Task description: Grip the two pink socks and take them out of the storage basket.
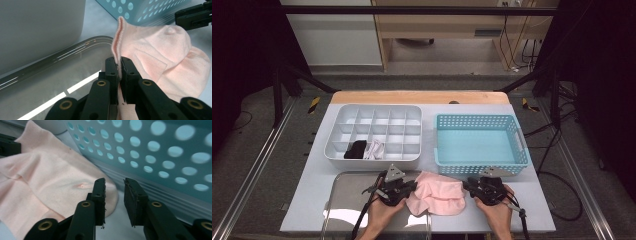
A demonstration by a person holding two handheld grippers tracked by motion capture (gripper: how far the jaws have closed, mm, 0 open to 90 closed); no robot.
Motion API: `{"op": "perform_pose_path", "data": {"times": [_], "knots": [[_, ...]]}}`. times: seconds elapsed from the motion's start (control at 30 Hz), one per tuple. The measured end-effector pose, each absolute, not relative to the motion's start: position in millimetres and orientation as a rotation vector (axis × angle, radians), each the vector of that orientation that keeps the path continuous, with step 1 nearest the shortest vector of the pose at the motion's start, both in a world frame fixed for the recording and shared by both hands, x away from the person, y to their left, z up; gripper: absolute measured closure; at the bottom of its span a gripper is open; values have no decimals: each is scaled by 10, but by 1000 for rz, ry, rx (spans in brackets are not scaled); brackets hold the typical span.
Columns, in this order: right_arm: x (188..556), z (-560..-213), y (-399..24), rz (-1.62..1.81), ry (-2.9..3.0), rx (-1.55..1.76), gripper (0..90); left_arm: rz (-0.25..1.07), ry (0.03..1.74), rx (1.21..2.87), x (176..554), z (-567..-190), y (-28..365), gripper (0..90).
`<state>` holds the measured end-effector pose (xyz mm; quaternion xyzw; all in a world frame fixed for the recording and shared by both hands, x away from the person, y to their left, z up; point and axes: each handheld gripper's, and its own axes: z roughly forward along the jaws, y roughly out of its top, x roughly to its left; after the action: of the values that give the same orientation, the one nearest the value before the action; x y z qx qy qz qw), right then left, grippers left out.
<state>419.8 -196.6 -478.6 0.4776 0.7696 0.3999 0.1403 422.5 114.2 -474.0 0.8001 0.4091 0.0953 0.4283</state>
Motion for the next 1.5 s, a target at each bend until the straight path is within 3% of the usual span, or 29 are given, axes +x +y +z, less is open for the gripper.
{"op": "perform_pose_path", "data": {"times": [0.13, 0.17, 0.2, 0.27, 0.93, 1.27, 1.5], "knots": [[4204, -4839, -1919, 1104, 2241, 1361, 717, 244, 1024, 1999, 4220, -4755, 1144, 836], [4181, -4839, -1904, 1075, 2235, 1350, 806, 244, 1025, 1998, 4220, -4759, 1144, 835], [4181, -4839, -1904, 1075, 2235, 1350, 806, 245, 1026, 1998, 4218, -4762, 1143, 835], [4171, -4839, -1904, 1093, 2250, 1360, 897, 247, 1023, 1997, 4214, -4761, 1143, 837], [3820, -4251, -2000, 1349, 2181, 1256, 900, 146, 980, 1920, 3997, -4421, 1411, 851], [3669, -4213, -2007, 1389, 2218, 1257, 900, 56, 964, 1892, 3808, -4337, 1531, 851], [3735, -4383, -1986, 1264, 2271, 1329, 900, 36, 991, 1951, 3819, -4550, 1419, 849]]}}
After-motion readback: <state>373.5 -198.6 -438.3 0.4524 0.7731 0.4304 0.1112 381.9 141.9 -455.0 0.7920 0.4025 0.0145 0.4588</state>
